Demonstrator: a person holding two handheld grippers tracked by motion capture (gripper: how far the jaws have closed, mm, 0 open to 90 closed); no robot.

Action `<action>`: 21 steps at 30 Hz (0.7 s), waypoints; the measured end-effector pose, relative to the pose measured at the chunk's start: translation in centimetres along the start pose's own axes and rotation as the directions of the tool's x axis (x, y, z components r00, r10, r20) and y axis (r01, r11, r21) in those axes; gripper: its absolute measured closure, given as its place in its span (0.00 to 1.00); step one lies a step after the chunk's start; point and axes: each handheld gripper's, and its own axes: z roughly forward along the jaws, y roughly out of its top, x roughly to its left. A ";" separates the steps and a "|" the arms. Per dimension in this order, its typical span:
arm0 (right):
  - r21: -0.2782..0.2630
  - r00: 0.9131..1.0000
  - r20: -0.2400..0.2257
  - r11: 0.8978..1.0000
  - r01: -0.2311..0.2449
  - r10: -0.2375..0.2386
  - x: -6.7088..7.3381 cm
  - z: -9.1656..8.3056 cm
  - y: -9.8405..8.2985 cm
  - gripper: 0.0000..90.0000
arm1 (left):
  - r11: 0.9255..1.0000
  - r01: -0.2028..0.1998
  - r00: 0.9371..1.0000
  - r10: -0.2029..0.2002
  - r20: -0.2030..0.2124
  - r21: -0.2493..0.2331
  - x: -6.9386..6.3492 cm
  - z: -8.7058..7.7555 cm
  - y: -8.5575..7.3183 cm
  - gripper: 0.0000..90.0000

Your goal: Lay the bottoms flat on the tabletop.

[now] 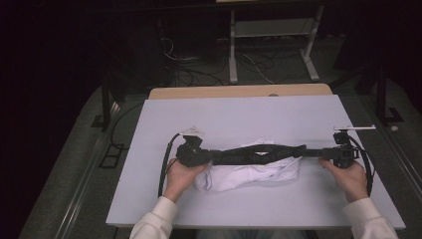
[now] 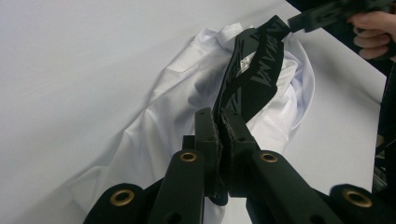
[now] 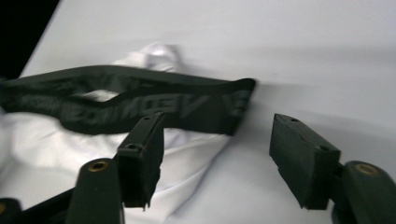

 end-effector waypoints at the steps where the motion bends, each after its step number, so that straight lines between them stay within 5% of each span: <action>1: 0.006 1.000 0.008 1.000 -0.021 0.021 -0.3 0.3 0.1 0.43 | 1.000 0.000 1.000 0.000 -0.001 0.001 0.0 0.0 0.0 0.95; 5: 0.035 0.997 -0.021 0.997 -0.074 0.075 -1.4 1.9 0.5 0.69 | 1.000 -0.008 1.000 0.008 -0.003 0.010 0.0 0.2 0.0 0.95; 8: 0.091 0.998 -0.031 0.995 -0.043 0.046 -1.4 2.8 1.1 0.93 | 1.000 -0.020 1.000 0.020 -0.009 0.016 0.0 -0.1 0.4 0.95; 14: -0.005 0.994 -0.103 0.999 0.048 -0.048 0.2 1.0 4.2 0.94 | 0.999 -0.046 0.998 0.046 -0.033 -0.015 0.2 -2.6 3.4 0.95; 19: -0.111 0.972 -0.140 0.978 0.176 -0.191 3.1 -1.3 9.2 0.94 | 0.994 -0.092 0.993 0.086 -0.085 -0.067 0.2 -5.8 7.7 0.95; 21: -0.127 0.967 -0.143 0.973 0.192 -0.209 3.5 -1.6 10.1 0.94 | 0.991 -0.107 0.989 0.098 -0.114 -0.076 0.6 -7.0 9.6 0.95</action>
